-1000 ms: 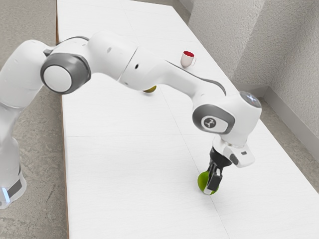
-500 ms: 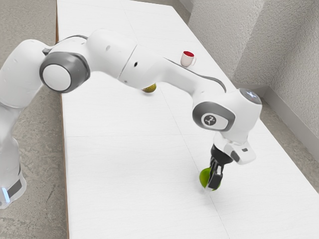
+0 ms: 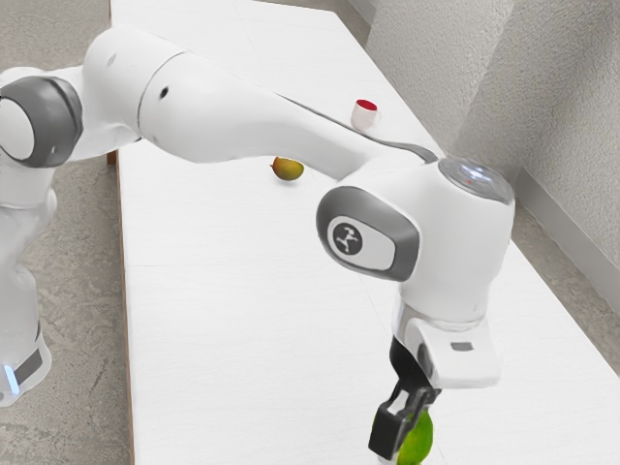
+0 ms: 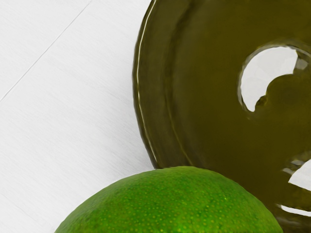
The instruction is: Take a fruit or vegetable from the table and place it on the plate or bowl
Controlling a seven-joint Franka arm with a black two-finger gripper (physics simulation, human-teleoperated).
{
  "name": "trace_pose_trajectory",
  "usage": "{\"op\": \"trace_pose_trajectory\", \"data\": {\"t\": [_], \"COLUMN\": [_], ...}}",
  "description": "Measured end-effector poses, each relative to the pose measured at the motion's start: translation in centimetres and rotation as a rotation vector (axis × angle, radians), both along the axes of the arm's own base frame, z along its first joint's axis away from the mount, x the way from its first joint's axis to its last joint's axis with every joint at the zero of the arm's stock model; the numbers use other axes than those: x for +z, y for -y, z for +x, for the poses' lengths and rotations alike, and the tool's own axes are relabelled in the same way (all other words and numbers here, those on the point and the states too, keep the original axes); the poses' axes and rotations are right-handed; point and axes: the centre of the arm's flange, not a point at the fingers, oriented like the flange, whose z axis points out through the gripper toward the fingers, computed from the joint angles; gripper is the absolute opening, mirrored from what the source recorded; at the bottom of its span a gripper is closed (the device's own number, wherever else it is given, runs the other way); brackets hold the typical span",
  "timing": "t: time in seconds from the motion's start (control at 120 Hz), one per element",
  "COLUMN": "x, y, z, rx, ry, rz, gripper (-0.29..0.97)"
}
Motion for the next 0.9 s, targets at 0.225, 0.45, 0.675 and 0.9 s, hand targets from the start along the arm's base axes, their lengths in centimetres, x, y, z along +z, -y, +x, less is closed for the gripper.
{"op": "trace_pose_trajectory", "data": {"t": [0.225,0.45,0.675,0.9], "x": [-1.6,-4.4,-5.5,-8.8], "y": [8.0,11.3,11.6,11.5], "z": [-2.6,-3.0,-2.8,-2.8], "rx": [-0.109,-0.136,-0.131,-0.099], "ry": [-0.015,-0.027,-0.037,-0.078], "rz": [-0.064,-0.091,-0.105,-0.118], "gripper": [0.38,0.38,0.58,0.66]}}
